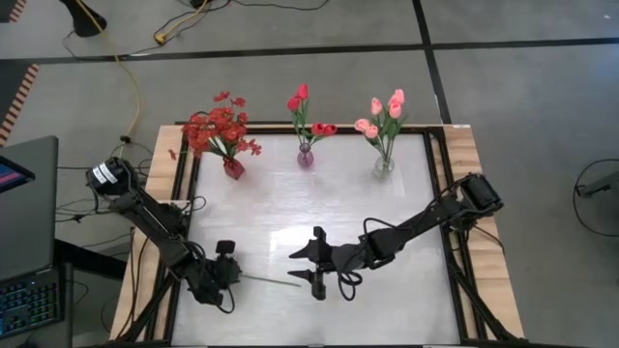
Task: Sort flowers into vase by color
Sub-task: Put the red tulip into the purple vase
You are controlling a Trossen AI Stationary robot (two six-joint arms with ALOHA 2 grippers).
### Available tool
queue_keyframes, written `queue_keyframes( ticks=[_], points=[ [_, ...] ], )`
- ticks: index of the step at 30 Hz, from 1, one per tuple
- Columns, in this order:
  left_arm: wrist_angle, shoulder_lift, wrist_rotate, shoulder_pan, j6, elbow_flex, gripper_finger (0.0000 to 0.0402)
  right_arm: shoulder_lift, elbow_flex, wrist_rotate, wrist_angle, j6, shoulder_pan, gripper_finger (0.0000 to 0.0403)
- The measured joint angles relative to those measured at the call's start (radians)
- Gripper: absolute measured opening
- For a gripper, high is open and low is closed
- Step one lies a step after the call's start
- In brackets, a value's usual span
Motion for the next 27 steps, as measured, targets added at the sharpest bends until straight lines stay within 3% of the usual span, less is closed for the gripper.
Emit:
queue_keyframes(
  ticks=[7,17,27],
  points=[
    [-0.023,0.0,-0.03,0.001,0.005,0.0,0.001,0.0,0.0,0.0,0.0,0.065,0.0,0.0233],
    [-0.076,0.005,-0.028,0.097,0.23,0.158,0.0002,0.057,0.014,-0.025,0.002,0.118,-0.018,0.0233],
    [-0.25,0.019,0.021,0.235,0.469,0.372,0.0002,0.225,0.244,-0.134,-0.213,0.169,-0.037,0.0232]
  ],
)
